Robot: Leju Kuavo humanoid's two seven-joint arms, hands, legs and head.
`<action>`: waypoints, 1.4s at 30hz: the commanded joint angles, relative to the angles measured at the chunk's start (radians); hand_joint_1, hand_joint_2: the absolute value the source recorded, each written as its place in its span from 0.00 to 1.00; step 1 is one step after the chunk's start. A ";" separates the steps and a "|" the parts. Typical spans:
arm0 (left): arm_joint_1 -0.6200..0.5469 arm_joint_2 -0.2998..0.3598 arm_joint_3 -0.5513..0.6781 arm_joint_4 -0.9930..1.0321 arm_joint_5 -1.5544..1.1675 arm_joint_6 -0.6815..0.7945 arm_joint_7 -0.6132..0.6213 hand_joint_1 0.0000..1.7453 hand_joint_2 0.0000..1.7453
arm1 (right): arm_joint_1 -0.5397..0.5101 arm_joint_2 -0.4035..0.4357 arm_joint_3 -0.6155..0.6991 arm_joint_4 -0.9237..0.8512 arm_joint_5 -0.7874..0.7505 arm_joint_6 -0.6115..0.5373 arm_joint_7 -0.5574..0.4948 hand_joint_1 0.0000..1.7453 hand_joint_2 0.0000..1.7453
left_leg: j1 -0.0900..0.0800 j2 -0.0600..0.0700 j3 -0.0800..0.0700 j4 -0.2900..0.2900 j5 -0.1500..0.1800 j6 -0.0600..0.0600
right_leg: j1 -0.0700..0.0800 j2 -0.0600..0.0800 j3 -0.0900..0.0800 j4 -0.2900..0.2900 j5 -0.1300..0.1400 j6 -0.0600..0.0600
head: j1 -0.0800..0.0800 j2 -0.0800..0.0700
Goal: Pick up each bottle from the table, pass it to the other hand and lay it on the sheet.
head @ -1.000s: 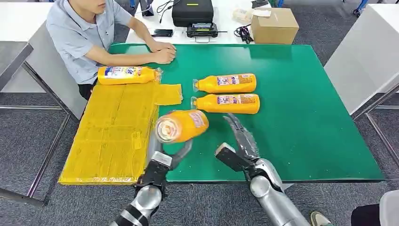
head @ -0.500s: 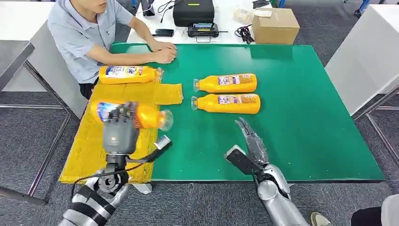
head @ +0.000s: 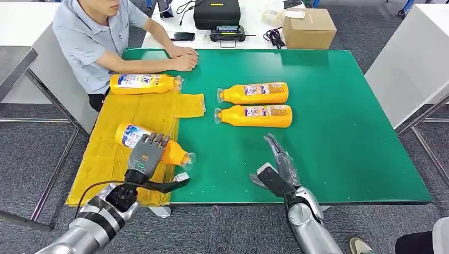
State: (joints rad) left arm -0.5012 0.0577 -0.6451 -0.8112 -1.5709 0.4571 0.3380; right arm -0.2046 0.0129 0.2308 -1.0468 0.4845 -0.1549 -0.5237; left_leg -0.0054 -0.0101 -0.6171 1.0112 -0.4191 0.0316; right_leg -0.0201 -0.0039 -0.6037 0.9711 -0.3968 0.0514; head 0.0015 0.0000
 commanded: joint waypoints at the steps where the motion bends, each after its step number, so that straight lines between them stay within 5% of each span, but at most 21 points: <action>1: -0.116 -0.067 0.016 0.209 0.000 -0.090 0.021 1.00 1.00 | -0.031 0.025 -0.033 0.068 -0.003 0.014 -0.002 0.00 1.00 | 0.001 -0.001 0.002 0.000 -0.001 -0.001 | 0.001 -0.001 0.003 0.000 -0.001 -0.001 | 0.000 0.000; 4: -0.126 -0.085 0.018 0.230 0.000 -0.142 0.035 0.90 1.00 | -0.027 0.029 -0.039 0.069 -0.002 0.014 -0.001 0.00 1.00 | 0.001 0.001 0.003 0.000 -0.001 -0.001 | 0.001 0.000 0.003 0.000 -0.001 -0.002 | 0.000 0.000; 5: -0.129 -0.089 0.017 0.229 0.000 -0.145 0.039 0.72 1.00 | -0.026 0.029 -0.040 0.067 0.000 0.012 0.000 0.00 1.00 | 0.001 0.000 0.003 0.000 -0.001 -0.001 | 0.001 0.000 0.003 0.000 -0.001 -0.002 | 0.000 0.000; 6: -0.130 -0.089 0.012 0.231 0.000 -0.148 0.046 0.21 1.00 | -0.025 0.029 -0.041 0.067 0.004 0.011 0.001 0.00 1.00 | 0.002 0.001 0.004 0.000 -0.002 -0.002 | 0.002 0.000 0.005 0.000 -0.001 -0.002 | 0.000 0.000; 8: -0.131 -0.099 0.022 0.240 0.000 -0.168 0.045 0.00 1.00 | -0.023 0.031 -0.045 0.066 0.004 0.013 0.001 0.00 1.00 | 0.001 0.000 0.002 0.000 -0.001 -0.001 | 0.001 0.000 0.003 -0.001 -0.001 -0.002 | 0.000 0.000; 17: -0.135 -0.118 0.033 0.252 0.000 -0.208 0.046 0.00 1.00 | -0.021 0.033 -0.049 0.064 0.013 0.010 0.004 0.00 1.00 | 0.001 0.001 0.005 0.000 -0.002 -0.002 | 0.002 0.000 0.005 -0.001 -0.001 -0.003 | 0.000 0.000; 23: -0.052 -0.129 0.091 0.047 0.000 -0.251 0.003 0.00 1.00 | 0.035 0.025 -0.105 0.003 0.046 0.003 0.018 0.00 1.00 | 0.000 0.000 0.003 -0.001 -0.001 -0.001 | 0.001 0.000 0.004 -0.001 -0.001 -0.001 | 0.000 0.000; 31: 0.200 0.010 0.020 -0.430 0.000 -0.005 0.035 0.00 1.00 | 0.135 0.018 -0.141 -0.087 0.062 -0.033 0.019 0.00 1.00 | 0.001 0.003 0.007 0.000 -0.005 -0.002 | 0.002 0.003 0.007 -0.001 -0.003 -0.003 | 0.000 0.000; 37: 0.277 0.115 -0.034 -0.605 0.000 0.072 0.124 0.00 1.00 | 0.181 0.017 -0.153 -0.123 0.067 -0.045 0.017 0.00 1.00 | 0.001 0.003 0.004 0.000 -0.004 -0.002 | 0.001 0.002 0.004 0.000 -0.002 -0.002 | 0.000 0.000; 42: 0.307 0.117 -0.024 -0.659 0.000 0.163 0.120 0.00 1.00 | 0.186 0.027 -0.156 -0.129 0.051 -0.046 0.002 0.00 1.00 | 0.002 0.003 0.003 0.000 -0.005 -0.002 | 0.002 0.002 0.003 0.000 -0.002 -0.002 | 0.000 0.000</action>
State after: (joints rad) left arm -0.2438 0.0850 -0.6195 -1.3105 -1.5709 0.5443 0.4638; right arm -0.0294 0.0305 0.1034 -1.1570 0.5532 -0.1972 -0.5108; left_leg -0.0052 -0.0101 -0.6182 1.0109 -0.4209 0.0320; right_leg -0.0199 -0.0039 -0.6044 0.9708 -0.3975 0.0514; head 0.0015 0.0000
